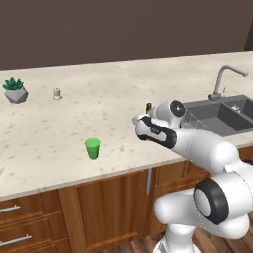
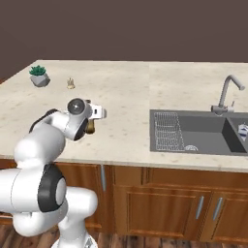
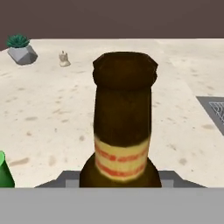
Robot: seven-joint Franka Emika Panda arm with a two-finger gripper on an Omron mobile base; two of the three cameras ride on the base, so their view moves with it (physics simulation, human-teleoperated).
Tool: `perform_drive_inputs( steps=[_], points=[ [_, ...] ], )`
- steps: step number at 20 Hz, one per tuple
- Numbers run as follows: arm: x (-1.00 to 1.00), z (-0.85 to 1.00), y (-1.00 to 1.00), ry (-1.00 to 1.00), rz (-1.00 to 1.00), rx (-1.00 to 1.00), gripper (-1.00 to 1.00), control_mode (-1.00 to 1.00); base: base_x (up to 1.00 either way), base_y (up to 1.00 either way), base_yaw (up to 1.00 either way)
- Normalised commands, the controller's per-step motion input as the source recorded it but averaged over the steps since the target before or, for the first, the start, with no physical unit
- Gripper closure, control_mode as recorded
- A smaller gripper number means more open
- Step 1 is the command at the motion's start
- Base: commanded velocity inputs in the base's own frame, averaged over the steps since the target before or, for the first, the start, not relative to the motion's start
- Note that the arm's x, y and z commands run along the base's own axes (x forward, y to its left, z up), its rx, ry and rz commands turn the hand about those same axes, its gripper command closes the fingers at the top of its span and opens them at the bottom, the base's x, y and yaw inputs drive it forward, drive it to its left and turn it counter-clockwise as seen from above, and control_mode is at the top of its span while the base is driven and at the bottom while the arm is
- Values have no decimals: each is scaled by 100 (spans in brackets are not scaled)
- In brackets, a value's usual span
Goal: Open the cabinet directly in front. Then move the beer and the cup to the dining counter with the candle on it.
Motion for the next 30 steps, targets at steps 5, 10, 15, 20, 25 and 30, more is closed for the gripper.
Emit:
perform_drive_inputs(
  steps=[5, 10, 15, 20, 25, 30],
  points=[
    [16, -39, 0, 0, 1, 4, 100, -100, 0, 0, 0],
    [7, -40, 0, 0, 2, 2, 100, -100, 0, 0, 0],
    [5, -42, 2, 0, 3, 0, 100, -100, 0, 0, 0],
    [2, -41, 3, 0, 3, 0, 100, -100, 0, 0, 0],
    [2, -34, 5, 0, 2, 0, 100, -100, 0, 0, 0],
    [0, -17, 1, -2, 0, 0, 100, -100, 0, 0, 0]
  ],
)
